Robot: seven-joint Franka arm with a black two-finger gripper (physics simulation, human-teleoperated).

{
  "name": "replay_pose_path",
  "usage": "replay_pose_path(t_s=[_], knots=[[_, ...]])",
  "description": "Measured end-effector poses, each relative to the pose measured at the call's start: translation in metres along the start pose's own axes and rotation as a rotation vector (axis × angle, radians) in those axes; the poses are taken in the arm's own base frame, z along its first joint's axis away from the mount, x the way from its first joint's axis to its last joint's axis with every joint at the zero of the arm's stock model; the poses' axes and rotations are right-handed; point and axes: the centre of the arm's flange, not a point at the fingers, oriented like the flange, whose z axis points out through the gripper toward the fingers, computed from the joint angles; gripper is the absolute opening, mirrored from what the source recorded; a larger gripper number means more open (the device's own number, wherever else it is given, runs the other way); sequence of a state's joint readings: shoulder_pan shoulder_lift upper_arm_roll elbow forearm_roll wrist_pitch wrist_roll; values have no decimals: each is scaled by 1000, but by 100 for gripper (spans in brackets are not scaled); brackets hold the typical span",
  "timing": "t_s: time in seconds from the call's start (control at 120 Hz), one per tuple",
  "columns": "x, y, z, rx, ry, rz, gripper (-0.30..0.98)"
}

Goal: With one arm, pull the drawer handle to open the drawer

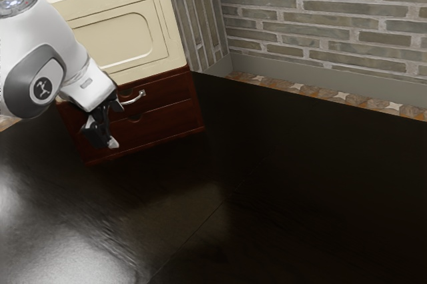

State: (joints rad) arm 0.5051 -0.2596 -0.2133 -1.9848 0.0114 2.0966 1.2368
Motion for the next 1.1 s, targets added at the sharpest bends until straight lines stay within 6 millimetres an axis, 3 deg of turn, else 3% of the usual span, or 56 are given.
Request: replay_pose_path(t_s=[0.233,0.533,0.85,1.1], knots=[[-14,-31,17,44,21,9,69],[-16,-39,39,34,25,29,69],[-36,-51,38,48,52,-39,69],[-30,-70,68,21,86,-79,69]])
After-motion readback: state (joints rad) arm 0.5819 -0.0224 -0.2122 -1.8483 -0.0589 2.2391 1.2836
